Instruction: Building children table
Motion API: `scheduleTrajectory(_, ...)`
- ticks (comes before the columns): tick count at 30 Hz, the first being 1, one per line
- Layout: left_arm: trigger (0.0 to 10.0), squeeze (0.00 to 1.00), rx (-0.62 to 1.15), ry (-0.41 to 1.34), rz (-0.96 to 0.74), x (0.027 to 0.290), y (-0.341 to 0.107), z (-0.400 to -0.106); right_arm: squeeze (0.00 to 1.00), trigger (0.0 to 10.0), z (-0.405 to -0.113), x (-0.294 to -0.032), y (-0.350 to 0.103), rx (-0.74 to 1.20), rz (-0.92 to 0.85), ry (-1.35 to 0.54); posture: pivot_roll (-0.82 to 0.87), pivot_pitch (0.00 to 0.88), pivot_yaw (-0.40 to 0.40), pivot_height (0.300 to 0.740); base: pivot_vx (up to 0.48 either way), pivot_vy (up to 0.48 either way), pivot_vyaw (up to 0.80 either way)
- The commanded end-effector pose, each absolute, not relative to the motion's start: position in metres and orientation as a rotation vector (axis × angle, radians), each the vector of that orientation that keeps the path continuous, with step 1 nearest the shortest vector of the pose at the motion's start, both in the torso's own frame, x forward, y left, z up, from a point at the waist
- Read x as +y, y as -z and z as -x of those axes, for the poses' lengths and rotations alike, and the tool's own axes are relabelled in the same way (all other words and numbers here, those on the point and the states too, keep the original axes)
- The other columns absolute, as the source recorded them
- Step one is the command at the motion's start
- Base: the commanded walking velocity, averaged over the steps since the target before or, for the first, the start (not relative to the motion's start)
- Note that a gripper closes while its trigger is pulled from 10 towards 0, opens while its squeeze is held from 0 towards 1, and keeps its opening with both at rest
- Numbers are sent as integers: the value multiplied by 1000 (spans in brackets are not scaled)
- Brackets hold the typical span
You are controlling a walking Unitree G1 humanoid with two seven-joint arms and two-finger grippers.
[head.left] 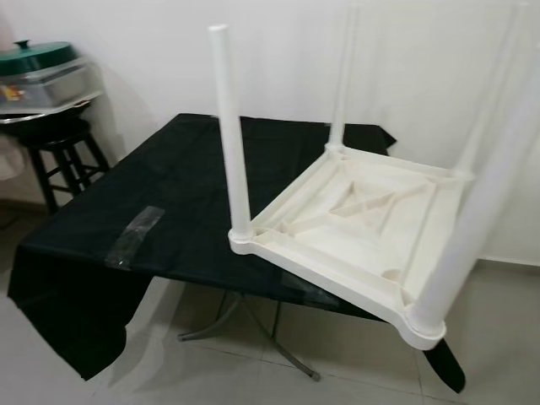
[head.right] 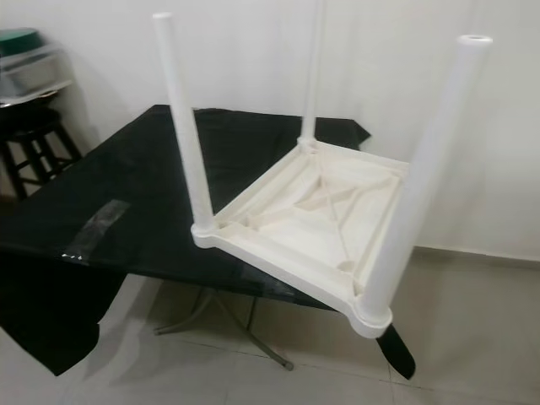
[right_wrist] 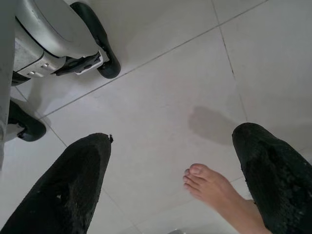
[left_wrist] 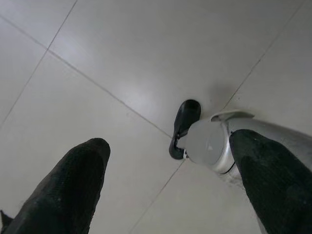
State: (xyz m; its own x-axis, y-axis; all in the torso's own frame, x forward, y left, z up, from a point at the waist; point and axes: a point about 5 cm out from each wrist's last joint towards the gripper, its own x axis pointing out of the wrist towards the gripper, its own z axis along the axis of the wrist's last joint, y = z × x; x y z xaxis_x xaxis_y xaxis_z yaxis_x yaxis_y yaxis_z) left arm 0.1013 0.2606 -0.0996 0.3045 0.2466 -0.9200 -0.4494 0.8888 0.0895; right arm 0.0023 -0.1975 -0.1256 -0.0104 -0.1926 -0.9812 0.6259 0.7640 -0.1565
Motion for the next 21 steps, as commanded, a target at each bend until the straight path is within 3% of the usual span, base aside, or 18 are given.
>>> scheduleTrajectory(1, 10000, 0, 1171, -472, 196, 261, 99, -104, 0, 10000, -193, -227, 74, 1071, 239, 137, 40, 0, -55, 740, -480, 0, 0)
scheduleTrajectory(3, 10000, 0, 1169, -470, 193, 260, 99, -105, 0, 10000, -193, -227, 74, 1071, 239, 137, 40, 0, -56, 740, -465, 0, 0)
scheduleTrajectory(21, 10000, 0, 1157, -418, 127, 271, 95, -106, 0, 10000, -192, -226, 75, 1076, 242, 131, 38, 0, -60, 740, 0, 0, 0)
